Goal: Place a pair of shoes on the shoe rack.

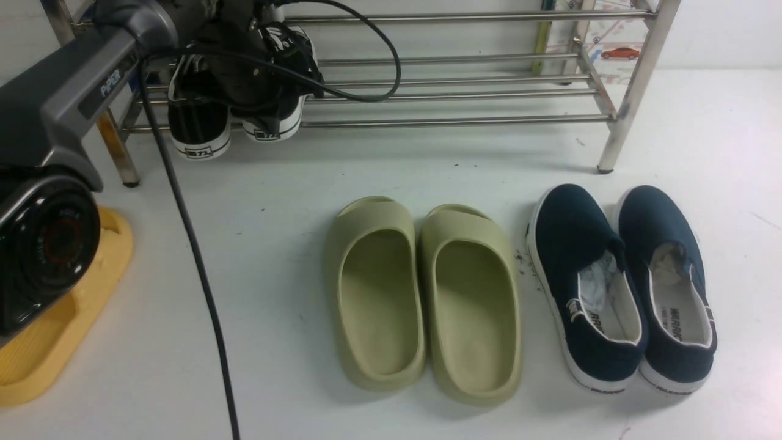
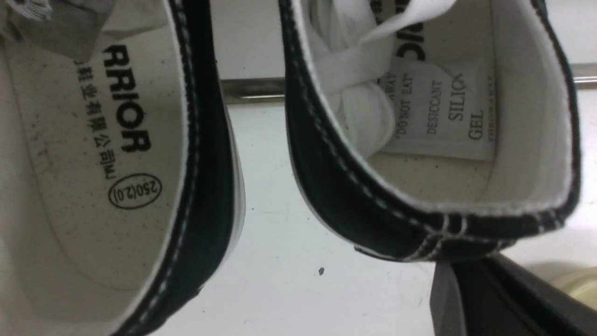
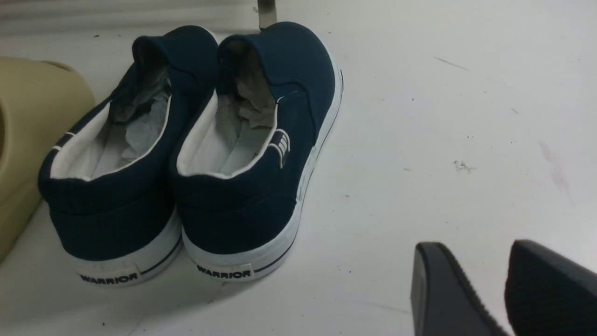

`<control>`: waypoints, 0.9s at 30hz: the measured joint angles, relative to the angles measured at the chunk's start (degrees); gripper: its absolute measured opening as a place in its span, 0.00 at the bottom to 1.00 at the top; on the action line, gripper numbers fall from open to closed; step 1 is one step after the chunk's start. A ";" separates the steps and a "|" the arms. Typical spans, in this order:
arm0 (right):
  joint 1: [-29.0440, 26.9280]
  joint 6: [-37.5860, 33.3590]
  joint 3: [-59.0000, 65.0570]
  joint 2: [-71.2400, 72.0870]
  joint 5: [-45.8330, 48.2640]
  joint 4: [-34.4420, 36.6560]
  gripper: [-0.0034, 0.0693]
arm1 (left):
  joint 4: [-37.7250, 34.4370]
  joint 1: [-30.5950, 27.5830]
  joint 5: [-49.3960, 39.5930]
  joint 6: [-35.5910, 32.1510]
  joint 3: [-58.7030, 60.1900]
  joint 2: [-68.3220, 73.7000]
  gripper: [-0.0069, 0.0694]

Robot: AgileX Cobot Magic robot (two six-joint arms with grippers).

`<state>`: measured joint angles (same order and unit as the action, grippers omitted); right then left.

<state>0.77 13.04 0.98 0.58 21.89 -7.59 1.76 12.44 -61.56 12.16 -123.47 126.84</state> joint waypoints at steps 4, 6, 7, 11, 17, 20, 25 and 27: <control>0.00 0.00 0.00 0.00 0.00 0.00 0.38 | 0.24 0.00 -0.55 0.00 -0.06 0.00 0.07; 0.00 0.00 0.00 0.00 0.00 0.00 0.38 | 0.48 0.00 -1.24 0.00 -0.06 0.00 0.07; 0.00 0.00 0.00 0.00 0.00 0.00 0.38 | 0.47 0.00 -1.66 0.00 -0.06 0.00 0.08; 0.00 0.00 0.00 0.00 0.00 0.00 0.38 | 0.22 -0.04 -3.57 0.00 -0.06 0.00 0.18; 0.00 0.00 0.00 0.00 0.00 0.00 0.38 | -1.76 -0.04 -8.21 -0.34 -0.06 -2.49 0.43; 0.00 -0.30 0.00 0.00 0.00 0.00 0.38 | -2.15 -0.04 -9.43 -0.70 -0.06 -6.60 0.49; 0.00 -1.09 0.00 0.00 0.00 0.00 0.38 | -2.10 -0.04 -9.96 -0.89 -0.06 -15.10 0.44; 0.00 -1.14 0.00 0.00 0.00 0.00 0.38 | -2.22 -0.04 -9.96 -0.89 0.53 -20.14 0.37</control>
<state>0.77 11.89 0.98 0.58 21.89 -7.59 -0.45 12.40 -71.52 11.26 -122.94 106.70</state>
